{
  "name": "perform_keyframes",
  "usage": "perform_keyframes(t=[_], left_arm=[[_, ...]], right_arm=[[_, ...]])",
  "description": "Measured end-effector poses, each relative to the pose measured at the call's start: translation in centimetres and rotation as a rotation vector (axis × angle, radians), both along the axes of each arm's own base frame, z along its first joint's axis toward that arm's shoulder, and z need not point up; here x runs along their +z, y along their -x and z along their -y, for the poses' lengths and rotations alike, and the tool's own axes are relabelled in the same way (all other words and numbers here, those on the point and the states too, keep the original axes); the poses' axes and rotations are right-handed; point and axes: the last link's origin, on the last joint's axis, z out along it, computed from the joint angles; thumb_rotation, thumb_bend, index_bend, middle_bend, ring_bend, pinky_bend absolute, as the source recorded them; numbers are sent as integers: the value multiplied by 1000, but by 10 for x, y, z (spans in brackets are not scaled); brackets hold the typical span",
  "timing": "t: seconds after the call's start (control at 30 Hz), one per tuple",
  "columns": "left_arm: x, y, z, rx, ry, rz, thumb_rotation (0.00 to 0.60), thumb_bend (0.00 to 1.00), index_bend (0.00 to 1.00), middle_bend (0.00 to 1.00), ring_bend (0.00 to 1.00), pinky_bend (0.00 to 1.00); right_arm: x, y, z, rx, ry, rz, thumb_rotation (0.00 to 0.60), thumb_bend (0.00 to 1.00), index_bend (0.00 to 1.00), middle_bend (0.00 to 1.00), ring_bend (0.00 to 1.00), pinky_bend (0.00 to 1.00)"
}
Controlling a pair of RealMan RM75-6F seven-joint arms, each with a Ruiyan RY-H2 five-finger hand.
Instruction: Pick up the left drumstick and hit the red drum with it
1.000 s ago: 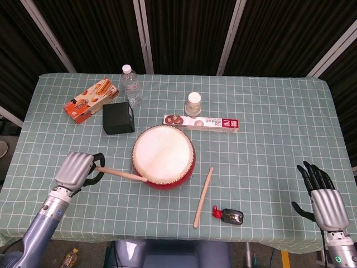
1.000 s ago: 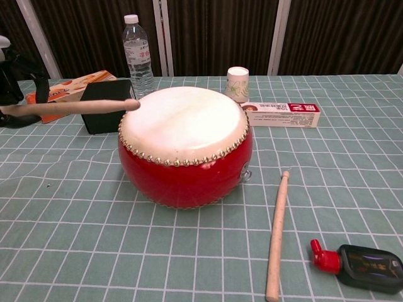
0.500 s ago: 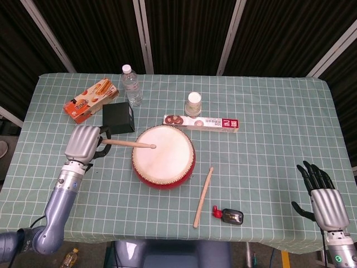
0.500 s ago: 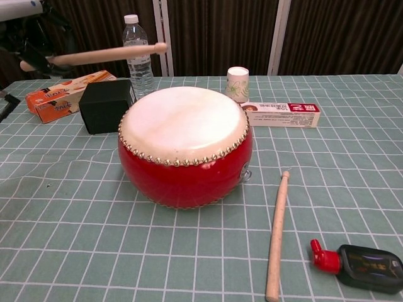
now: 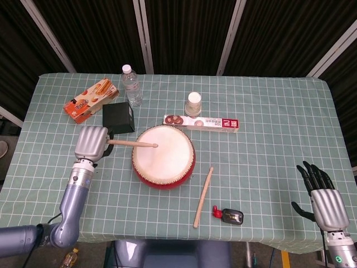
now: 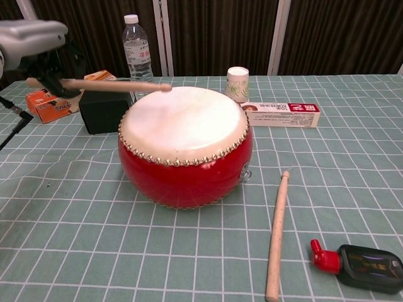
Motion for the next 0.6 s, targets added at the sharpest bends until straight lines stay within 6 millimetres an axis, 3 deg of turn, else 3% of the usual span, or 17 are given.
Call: perform_keyframes(t=[0.2, 0.33, 0.47, 0.6], left_arm=[[-20, 18, 8, 209, 173, -173, 600, 595, 765, 1000, 1000, 991], [-21, 19, 13, 275, 208, -147, 600, 594, 765, 1000, 1000, 991], [-12, 3, 11, 232, 147, -19, 600, 594, 764, 1000, 1000, 994], [10, -32, 5, 51, 24, 138, 600, 594, 763, 1000, 1000, 996]], right_arm=[[1, 1, 0, -6, -1, 1, 600, 250, 0, 0, 0, 116], [1, 1, -1, -3, 2, -3, 600, 251, 0, 0, 0, 116], [1, 1, -1, -3, 2, -7, 600, 251, 0, 0, 0, 116], [1, 1, -2, -3, 2, -10, 600, 251, 0, 0, 0, 116]])
